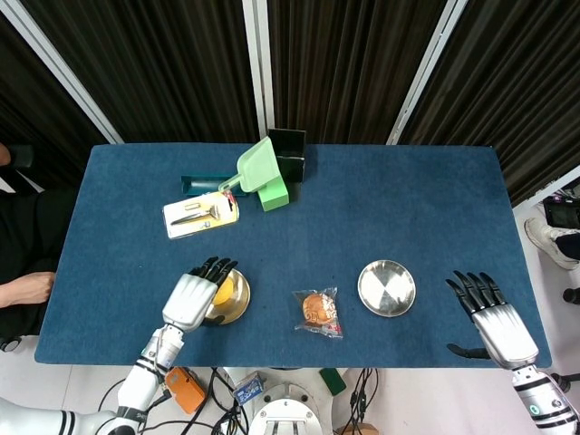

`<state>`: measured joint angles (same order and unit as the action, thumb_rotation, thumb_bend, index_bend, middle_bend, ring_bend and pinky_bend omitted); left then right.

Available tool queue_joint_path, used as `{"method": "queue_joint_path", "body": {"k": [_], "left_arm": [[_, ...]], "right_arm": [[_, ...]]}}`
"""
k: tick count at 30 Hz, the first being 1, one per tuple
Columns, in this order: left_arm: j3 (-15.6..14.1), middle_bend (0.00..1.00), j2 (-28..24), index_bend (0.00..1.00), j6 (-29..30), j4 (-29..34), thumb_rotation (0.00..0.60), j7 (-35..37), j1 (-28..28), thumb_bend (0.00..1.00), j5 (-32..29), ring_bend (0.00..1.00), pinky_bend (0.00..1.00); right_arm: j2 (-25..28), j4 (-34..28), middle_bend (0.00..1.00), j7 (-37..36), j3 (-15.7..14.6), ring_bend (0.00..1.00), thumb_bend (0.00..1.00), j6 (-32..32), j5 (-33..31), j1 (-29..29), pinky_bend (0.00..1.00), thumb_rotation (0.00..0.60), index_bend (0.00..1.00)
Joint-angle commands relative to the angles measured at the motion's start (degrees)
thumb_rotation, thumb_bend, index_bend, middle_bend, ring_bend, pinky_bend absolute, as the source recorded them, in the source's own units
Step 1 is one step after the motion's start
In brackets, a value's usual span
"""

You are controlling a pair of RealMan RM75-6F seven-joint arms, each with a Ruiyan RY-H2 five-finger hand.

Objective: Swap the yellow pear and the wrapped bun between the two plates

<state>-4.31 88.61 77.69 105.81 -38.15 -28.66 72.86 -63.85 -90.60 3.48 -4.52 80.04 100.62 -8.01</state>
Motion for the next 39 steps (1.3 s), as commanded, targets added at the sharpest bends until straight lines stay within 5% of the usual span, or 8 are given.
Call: {"method": "queue_joint_path", "body": {"k": [1,7,13,18,26,30,33,39], "left_arm": [[-3.87,0.11,-6.32,0.09,5.87,4.71,0.6,0.78,3.43,0.0,9.03,0.09,0.36],[-8.93,0.11,-15.12,0.09,15.45,2.77,0.6,8.47,10.62,0.0,18.17,0.08,0.34],[-9.17,0.09,-18.43,0.09,16.97,-0.84,0.6,15.59,14.46,0.0,17.79,0.06,0.31],[-7.86,0.09,-19.41,0.09,16.12,-2.23,0.6,18.51,15.67,0.0,17.8,0.06,0.31],[-5.99,0.09,-20.16,0.09,14.8,-2.91,0.6,20.47,17.05,0.0,18.32,0.06,0.3],[-5.0,0.09,-20.27,0.09,14.22,-3.2,0.6,21.37,17.78,0.0,18.28,0.06,0.3],[-4.33,0.09,-20.28,0.09,13.89,-3.36,0.6,21.74,18.27,0.0,18.31,0.06,0.3],[-3.11,0.09,-20.6,0.09,13.46,-3.16,0.6,22.52,18.98,0.0,18.9,0.06,0.3]], "right_arm": [[0.07,-4.06,0.0,1.03,0.89,0.0,0.14,-5.59,1.62,-4.56,0.0,0.48,0.0],[-4.14,-12.72,0.0,10.28,6.54,0.0,0.14,-23.62,-6.11,-15.64,0.0,0.477,0.0],[-16.04,-12.22,0.0,24.69,11.45,0.0,0.14,-34.72,-21.85,-23.53,0.0,0.474,0.0],[-24.12,-9.92,0.0,33.55,12.19,0.0,0.14,-36.31,-32.96,-28.15,0.0,0.474,0.0],[-28.25,-9.29,0.06,39.37,10.93,0.02,0.16,-34.42,-41.8,-32.39,0.05,0.475,0.02],[-29.32,-8.83,0.42,38.7,10.68,0.39,0.3,-32.18,-42.67,-33.03,0.38,0.571,0.45],[-29.9,-8.18,0.59,37.77,10.35,0.57,0.36,-29.69,-41.28,-32.73,0.56,0.6,0.68],[-27.98,-9.44,0.66,33.66,10.8,0.64,0.39,-24.97,-36.4,-31.44,0.61,0.6,0.77]]}}
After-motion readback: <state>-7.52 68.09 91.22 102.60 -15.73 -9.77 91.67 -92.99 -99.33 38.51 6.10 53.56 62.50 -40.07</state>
